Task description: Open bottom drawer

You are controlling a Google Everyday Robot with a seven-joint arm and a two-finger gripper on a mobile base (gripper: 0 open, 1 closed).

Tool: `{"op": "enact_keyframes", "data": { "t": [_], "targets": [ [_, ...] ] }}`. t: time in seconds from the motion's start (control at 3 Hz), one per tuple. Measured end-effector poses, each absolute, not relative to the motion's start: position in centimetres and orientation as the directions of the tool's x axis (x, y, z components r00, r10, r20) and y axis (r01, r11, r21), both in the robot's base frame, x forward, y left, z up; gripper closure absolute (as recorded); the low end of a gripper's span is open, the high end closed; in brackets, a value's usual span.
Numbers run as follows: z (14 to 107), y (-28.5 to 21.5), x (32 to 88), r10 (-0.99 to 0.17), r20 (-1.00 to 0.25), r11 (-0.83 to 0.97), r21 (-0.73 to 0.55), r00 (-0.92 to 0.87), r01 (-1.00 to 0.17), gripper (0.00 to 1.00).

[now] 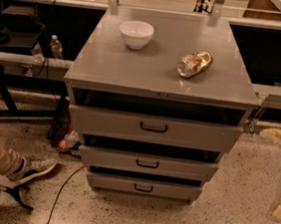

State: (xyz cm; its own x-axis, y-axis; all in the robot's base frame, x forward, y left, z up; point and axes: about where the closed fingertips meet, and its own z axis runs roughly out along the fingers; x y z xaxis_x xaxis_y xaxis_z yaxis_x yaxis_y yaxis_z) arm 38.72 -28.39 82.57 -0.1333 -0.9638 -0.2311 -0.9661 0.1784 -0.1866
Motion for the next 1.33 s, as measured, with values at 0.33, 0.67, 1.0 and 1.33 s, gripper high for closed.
{"op": "enact_keyframes", "data": {
  "t": [0.33,0.67,1.0,1.33],
  "targets": [
    [74.2,-31.8,36.5,-0.954,-0.265,0.198,-0.208,-0.139,-0.958,0.00],
    [74.2,-31.8,36.5,-0.954,-0.265,0.197,-0.208,-0.139,-0.958,0.00],
    [72.5,-30.6,36.8,-0.957,-0.282,0.134,-0.208,-0.072,-0.969,0.00],
    [68.3,-29.4,37.8,-0.940,-0.341,0.066,-0.198,0.005,-0.978,0.00]
  ]
}}
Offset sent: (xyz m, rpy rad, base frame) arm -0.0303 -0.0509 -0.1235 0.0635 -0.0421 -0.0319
